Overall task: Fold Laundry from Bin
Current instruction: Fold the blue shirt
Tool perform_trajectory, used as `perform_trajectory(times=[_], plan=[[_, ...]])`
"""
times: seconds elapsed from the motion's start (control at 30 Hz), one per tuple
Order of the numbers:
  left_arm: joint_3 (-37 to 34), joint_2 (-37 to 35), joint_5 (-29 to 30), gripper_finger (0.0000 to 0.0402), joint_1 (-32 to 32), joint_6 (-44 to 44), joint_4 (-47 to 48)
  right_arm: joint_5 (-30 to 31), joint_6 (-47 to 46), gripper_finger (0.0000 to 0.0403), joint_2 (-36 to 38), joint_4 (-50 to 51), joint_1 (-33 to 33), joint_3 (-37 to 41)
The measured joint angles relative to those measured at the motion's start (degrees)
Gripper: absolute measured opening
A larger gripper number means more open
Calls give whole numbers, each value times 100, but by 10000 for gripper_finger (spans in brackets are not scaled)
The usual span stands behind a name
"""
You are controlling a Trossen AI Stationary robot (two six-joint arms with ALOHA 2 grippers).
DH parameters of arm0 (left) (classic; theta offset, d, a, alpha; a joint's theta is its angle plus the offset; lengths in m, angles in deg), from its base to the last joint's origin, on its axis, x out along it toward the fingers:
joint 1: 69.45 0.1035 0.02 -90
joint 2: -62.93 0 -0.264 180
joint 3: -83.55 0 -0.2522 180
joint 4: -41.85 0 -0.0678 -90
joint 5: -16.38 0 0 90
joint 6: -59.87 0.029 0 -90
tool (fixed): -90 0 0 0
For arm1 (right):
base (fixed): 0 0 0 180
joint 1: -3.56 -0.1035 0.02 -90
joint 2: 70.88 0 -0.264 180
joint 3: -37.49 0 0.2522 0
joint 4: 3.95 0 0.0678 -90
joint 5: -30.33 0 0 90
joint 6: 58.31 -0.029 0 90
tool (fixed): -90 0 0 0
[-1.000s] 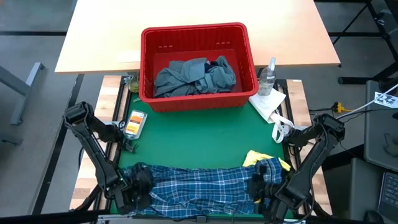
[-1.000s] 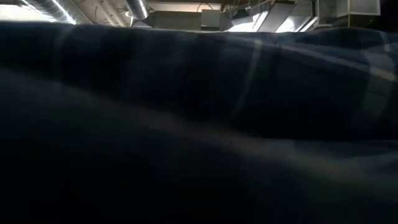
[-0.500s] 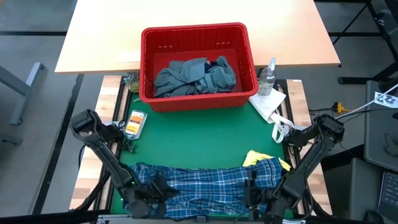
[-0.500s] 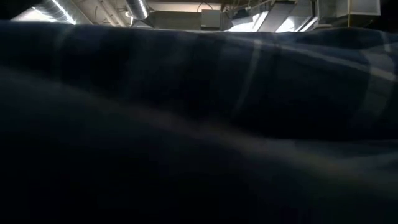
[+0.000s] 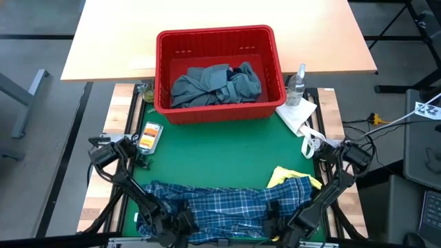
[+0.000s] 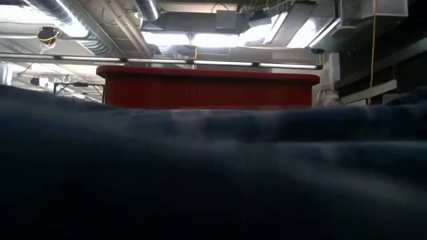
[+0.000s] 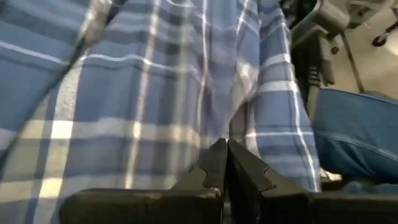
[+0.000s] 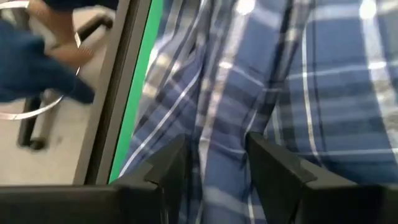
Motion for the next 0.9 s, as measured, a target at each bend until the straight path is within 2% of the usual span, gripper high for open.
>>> perform_trajectory(times=[0.1, 0.33, 0.5, 0.7, 0.9], plan=[[14, 58, 7, 9, -75, -12, -19, -196, -22, 170, -87, 2, 6, -9], [-9, -35, -167, 9, -162, 18, -82, -202, -13, 170, -84, 45, 3, -34], [-21, -273, -403, 9, -176, 9, -27, -257, -11, 170, -89, 466, -8, -390], [-21, -747, -363, 2, -172, 331, 15, -219, 9, 170, -89, 1595, -8, -1197], [-19, -1314, 158, 1, -172, 621, 375, 79, -2, 170, -89, 3015, -8, -2116]])
